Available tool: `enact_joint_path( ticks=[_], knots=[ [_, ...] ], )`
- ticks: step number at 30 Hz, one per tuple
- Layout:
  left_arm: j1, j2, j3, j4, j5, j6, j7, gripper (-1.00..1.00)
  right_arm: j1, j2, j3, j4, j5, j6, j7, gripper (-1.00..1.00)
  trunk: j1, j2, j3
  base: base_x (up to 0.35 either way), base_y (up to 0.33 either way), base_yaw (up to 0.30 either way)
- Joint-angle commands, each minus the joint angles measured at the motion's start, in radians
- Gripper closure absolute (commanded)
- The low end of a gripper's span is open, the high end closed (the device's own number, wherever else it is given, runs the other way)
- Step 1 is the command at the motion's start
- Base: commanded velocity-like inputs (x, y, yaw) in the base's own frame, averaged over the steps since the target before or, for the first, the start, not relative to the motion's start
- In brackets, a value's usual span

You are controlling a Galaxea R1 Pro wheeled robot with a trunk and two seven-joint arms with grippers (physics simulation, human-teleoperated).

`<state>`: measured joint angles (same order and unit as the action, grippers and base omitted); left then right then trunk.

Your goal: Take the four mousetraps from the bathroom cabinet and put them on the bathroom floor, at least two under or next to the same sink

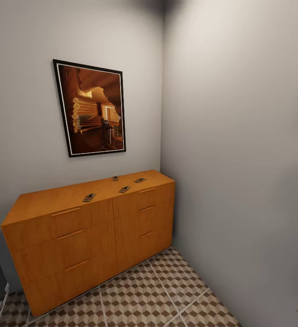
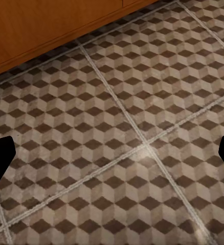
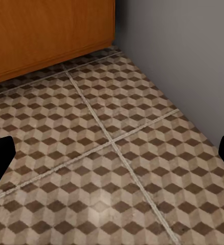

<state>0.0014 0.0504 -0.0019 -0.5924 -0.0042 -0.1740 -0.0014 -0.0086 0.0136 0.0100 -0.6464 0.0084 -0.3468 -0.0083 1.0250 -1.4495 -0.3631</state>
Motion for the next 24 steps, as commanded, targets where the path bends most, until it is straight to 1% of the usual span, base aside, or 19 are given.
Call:
enact_joint_path(
  ticks=[1, 6, 12, 16, 18, 22, 23, 24],
  knots=[
    [0.0, 0.0, 0.0, -0.001, 0.0, -0.002, 0.0, -1.0, -0.001, 0.0, 0.001, 0.001, 0.001, -0.003, -0.001, -1.0, 0.0, -0.001, -0.001, 0.0, 0.0, 0.0],
    [0.0, 0.0, 0.0, 0.001, -0.001, 0.001, -0.001, -1.0, -0.001, -0.001, 0.001, 0.003, 0.001, -0.003, -0.001, -1.0, 0.0, -0.001, -0.001, 0.0, 0.0, 0.0],
    [0.0, -0.001, 0.004, 0.006, -0.001, 0.007, 0.002, -1.0, -0.001, 0.0, 0.0, 0.029, 0.001, -0.003, -0.002, -1.0, 0.0, -0.001, -0.001, 0.0, 0.0, 0.0],
    [0.0, -0.001, 0.006, -0.017, -0.002, 0.021, 0.005, -1.0, -0.001, 0.0, 0.0, 0.042, 0.001, -0.004, -0.001, -1.0, 0.0, -0.001, -0.001, 0.0, 0.0, 0.0],
    [0.0, -0.001, 0.006, -0.116, -0.002, 0.117, 0.006, -1.0, -0.001, 0.0, -0.001, 0.046, 0.001, -0.011, -0.001, -1.0, 0.0, -0.001, -0.001, 0.0, 0.0, 0.0],
    [0.0, -0.001, 0.006, -0.236, -0.003, 0.269, 0.005, -1.0, -0.001, -0.001, -0.001, 0.047, 0.001, -0.014, -0.001, -1.0, 0.0, -0.001, -0.001, 0.0, 0.0, 0.0],
    [0.0, 0.0, 0.006, -0.301, -0.003, 0.355, 0.005, -1.0, -0.001, 0.0, 0.0, 0.048, 0.001, -0.015, -0.002, -1.0, 0.0, -0.001, -0.001, 0.0, 0.0, 0.0],
    [0.0, 0.0, 0.006, -0.335, -0.003, 0.397, 0.004, -1.0, -0.001, 0.0, 0.0, 0.048, 0.001, -0.016, -0.002, -1.0, 0.0, -0.001, -0.001, 0.0, 0.0, 0.0]
  ],
)
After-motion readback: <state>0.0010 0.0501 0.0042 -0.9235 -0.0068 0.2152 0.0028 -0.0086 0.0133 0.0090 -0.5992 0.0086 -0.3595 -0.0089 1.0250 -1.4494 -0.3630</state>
